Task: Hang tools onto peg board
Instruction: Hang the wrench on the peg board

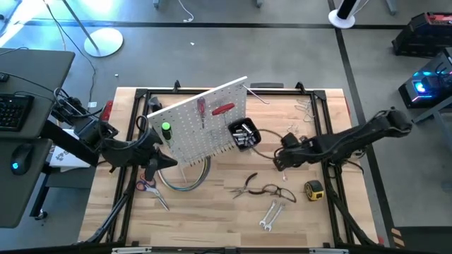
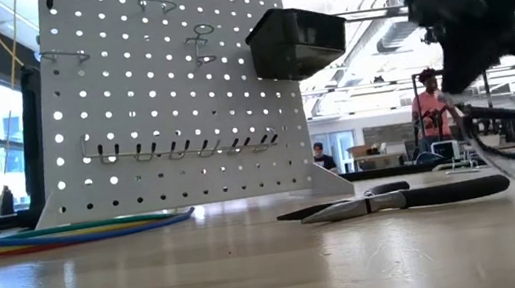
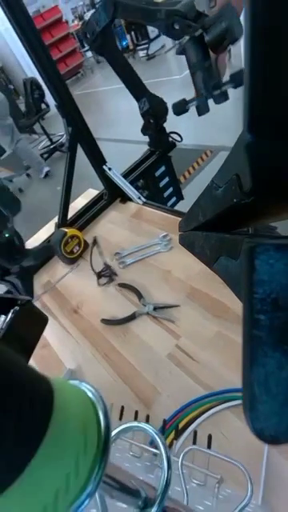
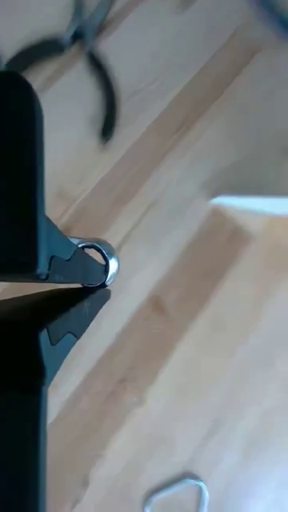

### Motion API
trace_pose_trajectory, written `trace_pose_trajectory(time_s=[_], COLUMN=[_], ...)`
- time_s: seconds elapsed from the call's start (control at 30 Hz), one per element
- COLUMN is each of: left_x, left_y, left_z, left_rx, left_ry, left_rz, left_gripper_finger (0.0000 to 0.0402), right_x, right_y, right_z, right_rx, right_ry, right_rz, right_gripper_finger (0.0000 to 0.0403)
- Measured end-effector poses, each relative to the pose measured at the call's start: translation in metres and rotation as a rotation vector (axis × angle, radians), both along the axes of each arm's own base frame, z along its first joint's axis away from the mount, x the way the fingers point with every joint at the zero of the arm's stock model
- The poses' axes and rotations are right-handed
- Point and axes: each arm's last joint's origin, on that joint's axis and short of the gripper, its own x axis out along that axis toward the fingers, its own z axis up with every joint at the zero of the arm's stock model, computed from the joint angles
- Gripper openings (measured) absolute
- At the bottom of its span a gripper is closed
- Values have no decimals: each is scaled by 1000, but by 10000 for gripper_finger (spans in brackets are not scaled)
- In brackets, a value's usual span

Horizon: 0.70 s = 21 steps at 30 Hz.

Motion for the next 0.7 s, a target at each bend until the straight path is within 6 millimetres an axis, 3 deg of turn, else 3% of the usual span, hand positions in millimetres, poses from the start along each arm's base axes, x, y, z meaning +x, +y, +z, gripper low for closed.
trace_pose_trajectory(time_s=[0.2,0.47,0.7], left_x=[2,7,45], left_y=[-1,-2,-17], left_z=[5,30,30], left_rx=[-22,10,-5], left_ry=[-50,-303,-404], left_rz=[5,30,101], left_gripper_finger=[0,0,0], right_x=[-11,-11,-8], right_y=[-6,-10,-10], right_z=[42,123,188], right_rx=[-78,-251,-382], right_ry=[-205,-420,-612], right_rz=[-21,45,102], right_gripper_finger=[0,0,0])
